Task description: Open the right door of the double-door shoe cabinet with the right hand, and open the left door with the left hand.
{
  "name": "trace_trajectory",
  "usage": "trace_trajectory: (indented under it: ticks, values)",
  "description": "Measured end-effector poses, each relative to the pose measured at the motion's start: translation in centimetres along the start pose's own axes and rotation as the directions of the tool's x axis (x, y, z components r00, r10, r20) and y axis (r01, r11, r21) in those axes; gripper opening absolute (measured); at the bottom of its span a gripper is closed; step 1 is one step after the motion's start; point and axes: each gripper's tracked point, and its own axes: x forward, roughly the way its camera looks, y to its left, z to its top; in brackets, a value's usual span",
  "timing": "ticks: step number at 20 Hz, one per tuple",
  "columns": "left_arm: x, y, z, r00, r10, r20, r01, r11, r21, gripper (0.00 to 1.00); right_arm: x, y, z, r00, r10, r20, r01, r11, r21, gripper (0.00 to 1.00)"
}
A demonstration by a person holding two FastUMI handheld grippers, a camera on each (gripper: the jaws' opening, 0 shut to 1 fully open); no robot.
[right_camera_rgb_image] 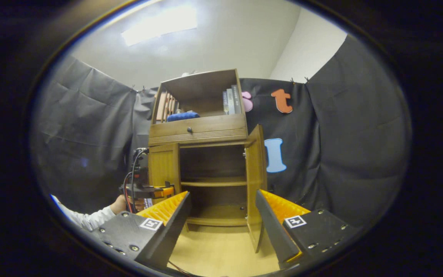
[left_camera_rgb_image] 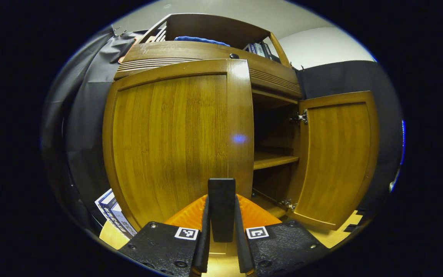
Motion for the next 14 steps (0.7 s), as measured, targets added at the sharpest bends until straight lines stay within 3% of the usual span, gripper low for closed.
trace_trajectory:
  ticks: [2, 4, 5, 10, 14]
  values:
    - [-0.9, 0.2, 0.1, 1.000, -0.014, 0.005, 0.014, 1.000, 0.014, 0.31, -0.2, 0.7, -0.2, 1.000, 0.004, 0.008, -0.004, 1.000, -0.008, 0.96]
    - [-1.8, 0.3, 0.1, 1.000, -0.017, 0.003, 0.017, 1.000, 0.022, 0.32, -0.1, 1.4, -0.4, 1.000, 0.006, 0.008, -0.005, 1.000, -0.019, 0.99]
    - [-2.3, 0.4, 0.1, 1.000, -0.016, 0.000, 0.016, 1.000, 0.025, 0.32, -0.1, 1.8, -0.4, 1.000, 0.011, 0.009, -0.011, 1.000, -0.024, 0.96]
    - [-4.7, 1.0, 0.2, 1.000, -0.016, -0.007, 0.016, 0.999, 0.033, 0.31, 0.5, 2.8, -0.6, 1.000, 0.025, 0.001, -0.025, 0.999, -0.028, 0.99]
    - [-6.9, 2.0, 0.3, 1.000, -0.005, -0.010, 0.005, 0.999, 0.045, 0.31, 0.7, 3.1, -1.2, 1.000, 0.027, -0.011, -0.027, 0.999, -0.017, 0.96]
